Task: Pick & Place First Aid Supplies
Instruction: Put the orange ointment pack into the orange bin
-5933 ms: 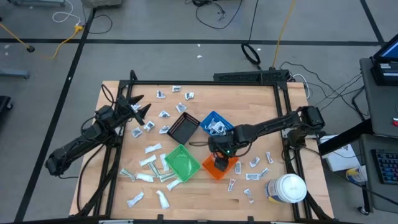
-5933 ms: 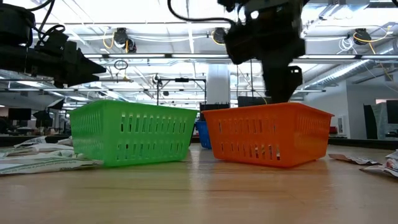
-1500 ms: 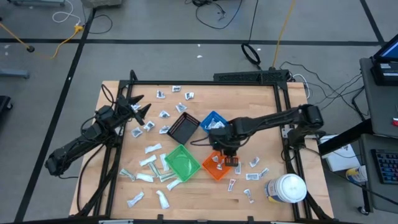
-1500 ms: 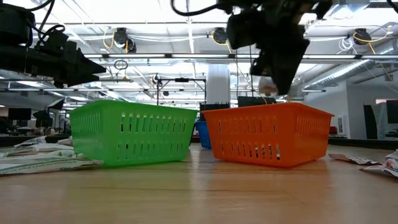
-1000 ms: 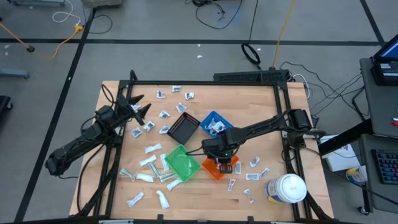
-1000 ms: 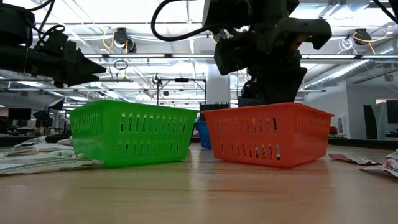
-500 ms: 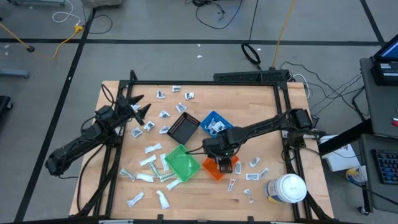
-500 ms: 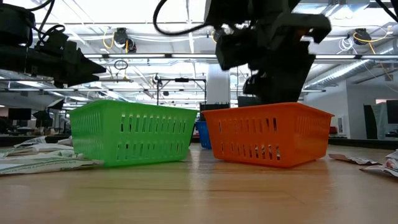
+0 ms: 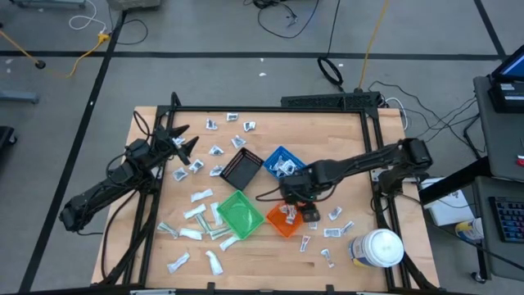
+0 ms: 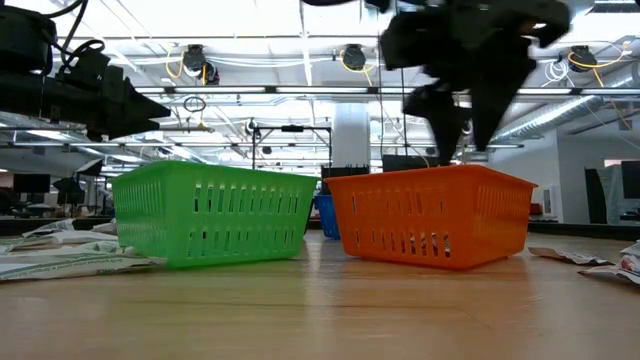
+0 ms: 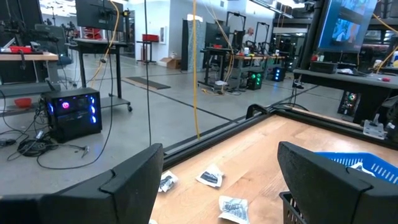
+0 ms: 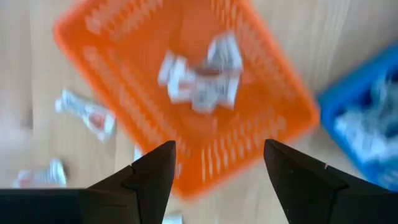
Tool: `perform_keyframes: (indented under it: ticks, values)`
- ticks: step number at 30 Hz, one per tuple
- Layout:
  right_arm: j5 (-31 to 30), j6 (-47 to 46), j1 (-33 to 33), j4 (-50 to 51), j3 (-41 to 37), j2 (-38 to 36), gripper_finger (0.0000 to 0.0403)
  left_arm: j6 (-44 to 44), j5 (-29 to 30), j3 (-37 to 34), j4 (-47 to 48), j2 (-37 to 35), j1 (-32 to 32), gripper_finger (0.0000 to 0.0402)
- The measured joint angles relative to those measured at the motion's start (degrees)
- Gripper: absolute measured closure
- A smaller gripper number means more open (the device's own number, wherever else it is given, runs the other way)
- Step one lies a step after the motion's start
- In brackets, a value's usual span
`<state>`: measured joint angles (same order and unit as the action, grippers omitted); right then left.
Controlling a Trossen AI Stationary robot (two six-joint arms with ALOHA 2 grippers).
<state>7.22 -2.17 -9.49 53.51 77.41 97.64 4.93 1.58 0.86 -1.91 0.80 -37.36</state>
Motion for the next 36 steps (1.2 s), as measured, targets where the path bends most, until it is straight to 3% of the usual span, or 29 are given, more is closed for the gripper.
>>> perform_keyframes:
  ticks: [15, 26, 36]
  values:
    - [0.3, -3.6, -3.3, 3.5, -19.4, -14.9, 0.016, 0.0, 0.0, 0.0, 0.0, 0.0, 0.0, 0.0078]
    - [0.5, -4.3, -6.4, 1.7, -27.2, -14.1, 0.0165, 0.0, 0.0, 0.0, 0.1, 0.0, 0.0, 0.0078]
    - [0.5, -2.7, -7.9, -3.5, -29.4, -11.4, 0.0166, 0.0, 0.0, 0.0, 0.0, 0.0, 0.0, 0.0078]
